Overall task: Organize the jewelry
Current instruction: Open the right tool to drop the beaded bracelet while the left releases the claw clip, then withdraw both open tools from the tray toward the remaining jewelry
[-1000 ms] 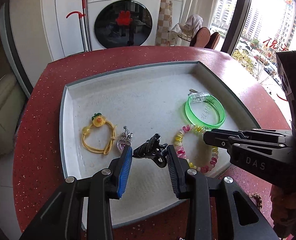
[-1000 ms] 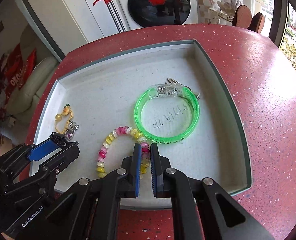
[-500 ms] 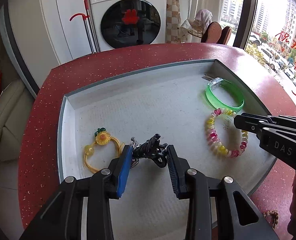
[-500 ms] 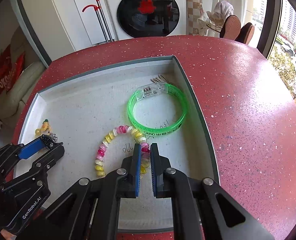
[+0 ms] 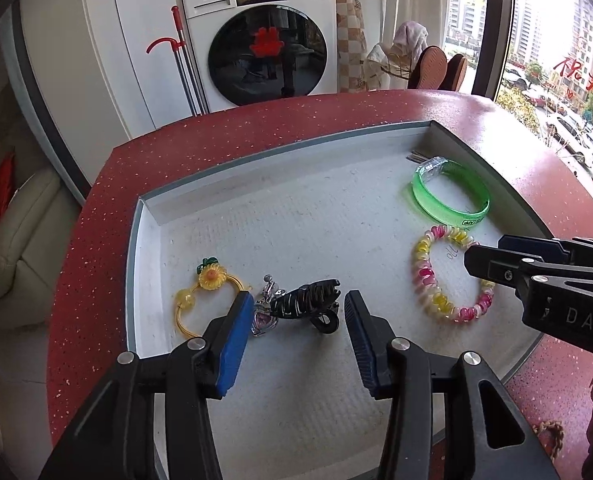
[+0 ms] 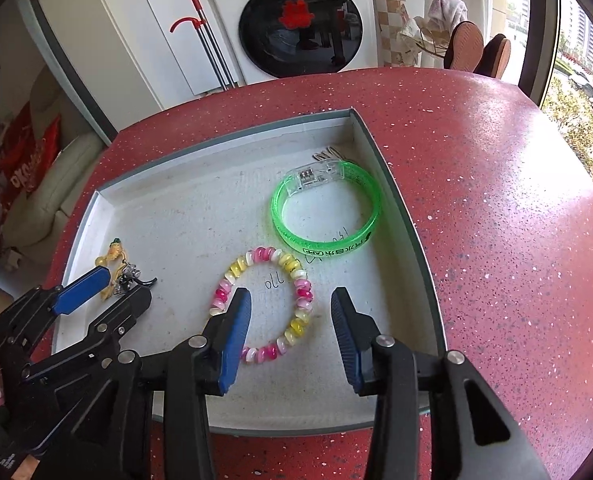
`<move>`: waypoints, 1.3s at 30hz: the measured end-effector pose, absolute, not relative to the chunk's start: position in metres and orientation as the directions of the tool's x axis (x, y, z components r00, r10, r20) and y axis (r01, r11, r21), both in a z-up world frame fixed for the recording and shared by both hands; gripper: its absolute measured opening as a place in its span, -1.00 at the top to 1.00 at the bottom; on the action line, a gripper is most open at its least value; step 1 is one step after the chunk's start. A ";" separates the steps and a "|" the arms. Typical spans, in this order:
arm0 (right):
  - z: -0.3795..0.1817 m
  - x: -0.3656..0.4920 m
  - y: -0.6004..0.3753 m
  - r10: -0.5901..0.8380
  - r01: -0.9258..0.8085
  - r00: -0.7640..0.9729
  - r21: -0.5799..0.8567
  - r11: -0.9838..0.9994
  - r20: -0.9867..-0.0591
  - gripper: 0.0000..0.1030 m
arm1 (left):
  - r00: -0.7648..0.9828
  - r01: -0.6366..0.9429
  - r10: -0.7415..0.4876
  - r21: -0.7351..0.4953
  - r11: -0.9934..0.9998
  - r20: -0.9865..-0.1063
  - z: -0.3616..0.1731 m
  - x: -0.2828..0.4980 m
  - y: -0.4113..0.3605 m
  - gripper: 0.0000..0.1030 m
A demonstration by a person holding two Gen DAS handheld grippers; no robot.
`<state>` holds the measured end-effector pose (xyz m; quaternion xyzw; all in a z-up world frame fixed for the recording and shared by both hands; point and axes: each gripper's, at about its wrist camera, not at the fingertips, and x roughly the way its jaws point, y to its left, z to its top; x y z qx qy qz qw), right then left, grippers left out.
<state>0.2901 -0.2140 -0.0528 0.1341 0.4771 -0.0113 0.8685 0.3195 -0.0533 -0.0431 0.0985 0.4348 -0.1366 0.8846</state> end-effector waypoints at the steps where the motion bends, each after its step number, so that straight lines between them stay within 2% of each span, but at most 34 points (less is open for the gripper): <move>1: -0.051 0.288 -0.214 0.111 0.147 0.547 0.226 0.963 -0.830 0.12 | 0.588 0.326 -0.155 0.058 0.944 -0.794 -0.042 0.318 -0.053 -0.26; 23: -0.029 0.270 -0.209 0.098 0.138 0.581 0.216 0.967 -0.808 0.09 | 0.616 0.293 -0.152 0.046 0.955 -0.773 -0.023 0.307 -0.041 -0.27; 24: -0.028 0.269 -0.210 0.097 0.137 0.582 0.215 0.967 -0.807 0.09 | 0.617 0.292 -0.153 0.044 0.955 -0.772 -0.022 0.306 -0.040 -0.34; 25: -0.027 0.268 -0.209 0.096 0.136 0.583 0.214 0.967 -0.807 0.09 | 0.619 0.288 -0.154 0.041 0.957 -0.770 -0.021 0.305 -0.038 -0.85; 26: -0.026 0.267 -0.209 0.095 0.136 0.585 0.213 0.968 -0.805 0.09 | 0.630 0.278 -0.151 0.039 0.960 -0.762 -0.019 0.303 -0.036 -1.00; 28: -0.025 0.264 -0.208 0.095 0.134 0.586 0.212 0.968 -0.805 0.08 | 0.658 0.265 -0.151 0.039 0.963 -0.738 -0.014 0.297 -0.032 -1.00; 29: -0.024 0.263 -0.208 0.096 0.132 0.586 0.212 0.968 -0.805 0.06 | 0.654 0.266 -0.153 0.036 0.963 -0.741 -0.013 0.297 -0.032 -1.00; 33: -0.018 0.255 -0.205 0.107 0.121 0.600 0.221 0.968 -0.793 -0.37 | 0.655 0.254 -0.148 0.032 0.967 -0.741 -0.010 0.292 -0.026 -1.00; 37: -0.014 0.246 -0.201 0.117 0.108 0.608 0.228 0.968 -0.785 -0.57 | 0.654 0.250 -0.147 0.029 0.968 -0.742 -0.007 0.283 -0.021 -1.00; 39: -0.012 0.241 -0.200 0.120 0.105 0.612 0.231 0.967 -0.782 -0.60 | 0.652 0.245 -0.144 0.027 0.969 -0.744 -0.007 0.279 -0.020 -1.00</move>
